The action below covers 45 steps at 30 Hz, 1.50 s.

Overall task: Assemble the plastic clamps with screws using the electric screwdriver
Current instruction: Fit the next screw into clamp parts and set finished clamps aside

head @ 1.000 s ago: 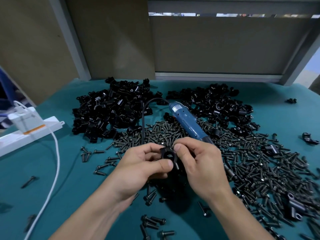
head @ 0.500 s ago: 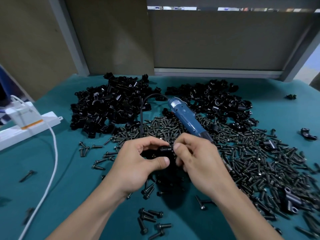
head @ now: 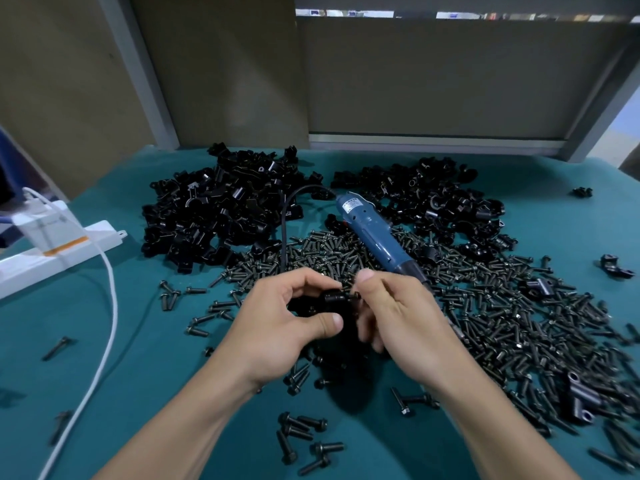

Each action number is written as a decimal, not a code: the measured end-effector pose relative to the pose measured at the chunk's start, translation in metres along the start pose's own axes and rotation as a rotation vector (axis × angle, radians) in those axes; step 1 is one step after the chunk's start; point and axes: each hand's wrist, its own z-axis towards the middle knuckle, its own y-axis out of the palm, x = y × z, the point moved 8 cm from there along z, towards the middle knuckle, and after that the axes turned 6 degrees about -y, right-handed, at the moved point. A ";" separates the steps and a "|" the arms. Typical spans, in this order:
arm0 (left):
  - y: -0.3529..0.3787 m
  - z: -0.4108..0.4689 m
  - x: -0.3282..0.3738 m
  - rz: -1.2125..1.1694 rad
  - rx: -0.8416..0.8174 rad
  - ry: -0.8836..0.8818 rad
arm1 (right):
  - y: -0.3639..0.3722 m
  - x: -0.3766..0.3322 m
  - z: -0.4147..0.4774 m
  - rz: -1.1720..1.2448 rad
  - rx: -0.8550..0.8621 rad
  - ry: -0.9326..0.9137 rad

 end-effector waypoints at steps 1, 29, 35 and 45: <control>-0.001 0.000 -0.001 0.009 0.013 -0.009 | 0.000 -0.001 -0.001 0.031 -0.039 -0.007; -0.024 0.012 -0.034 -0.515 0.074 -0.345 | -0.030 0.006 -0.006 -0.628 -0.142 0.134; -0.023 0.015 -0.034 -0.366 0.102 -0.302 | -0.011 0.005 -0.005 -0.655 -0.169 0.097; -0.036 0.012 -0.027 -0.321 0.244 -0.271 | -0.017 -0.011 -0.005 -0.651 0.089 -0.028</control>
